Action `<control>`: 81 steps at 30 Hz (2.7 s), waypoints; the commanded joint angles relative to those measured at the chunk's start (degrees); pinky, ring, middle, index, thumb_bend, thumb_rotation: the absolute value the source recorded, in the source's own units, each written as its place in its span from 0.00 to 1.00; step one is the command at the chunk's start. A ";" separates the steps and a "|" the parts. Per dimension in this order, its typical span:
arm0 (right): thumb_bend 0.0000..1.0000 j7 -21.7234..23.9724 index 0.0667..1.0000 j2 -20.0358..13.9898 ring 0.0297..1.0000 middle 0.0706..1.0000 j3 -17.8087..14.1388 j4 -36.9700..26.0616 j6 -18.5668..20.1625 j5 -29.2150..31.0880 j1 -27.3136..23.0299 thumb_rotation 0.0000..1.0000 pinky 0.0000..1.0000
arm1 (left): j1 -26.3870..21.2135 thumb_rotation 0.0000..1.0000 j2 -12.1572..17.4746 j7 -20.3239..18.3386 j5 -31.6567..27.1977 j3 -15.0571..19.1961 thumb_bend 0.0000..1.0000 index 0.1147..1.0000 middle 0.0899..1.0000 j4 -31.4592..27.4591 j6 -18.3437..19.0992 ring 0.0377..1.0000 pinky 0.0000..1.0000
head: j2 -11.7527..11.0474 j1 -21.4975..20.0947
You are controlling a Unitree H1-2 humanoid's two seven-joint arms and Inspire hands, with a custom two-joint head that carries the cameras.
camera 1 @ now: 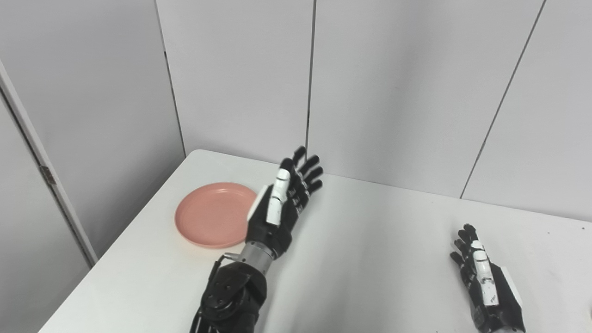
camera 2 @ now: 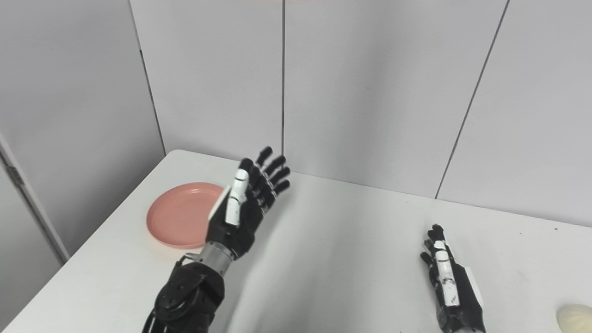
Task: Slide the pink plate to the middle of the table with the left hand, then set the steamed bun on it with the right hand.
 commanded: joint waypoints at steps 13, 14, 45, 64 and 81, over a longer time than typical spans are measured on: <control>0.14 0.50 1.00 -1.56 1.00 1.00 -0.92 2.41 -0.76 -0.02 0.35 1.00 1.00 | -4.55 0.96 5.53 5.29 -4.83 9.23 0.68 0.99 0.96 -5.60 -1.71 0.96 0.96 | 0.43 1.05; 0.14 0.52 1.00 -1.57 1.00 1.00 -0.89 2.29 -0.64 -0.04 0.39 1.00 1.00 | -4.71 0.97 6.08 5.50 -5.33 10.04 0.69 0.99 0.98 -5.29 -2.06 0.97 0.98 | 0.43 1.05; 0.13 0.03 1.00 -1.42 1.00 1.00 -0.84 0.26 0.45 -0.32 1.02 1.00 1.00 | -7.16 0.95 18.67 5.28 -16.07 25.45 0.66 0.99 0.96 20.19 -14.12 0.95 0.97 | 1.61 1.75; 0.12 -0.18 1.00 -1.25 1.00 1.00 -0.91 -0.65 1.19 -0.20 1.19 1.00 1.00 | -7.81 0.98 18.80 7.25 -15.09 23.58 0.65 1.00 0.97 28.60 -12.26 0.95 0.98 | 2.15 1.75; 0.13 -0.45 1.00 -1.21 1.00 1.00 -0.72 -1.21 1.51 -0.56 1.39 1.00 1.00 | -9.22 0.99 18.86 7.09 -15.06 22.82 0.65 0.99 0.97 41.93 -12.86 0.95 0.98 | 2.44 1.53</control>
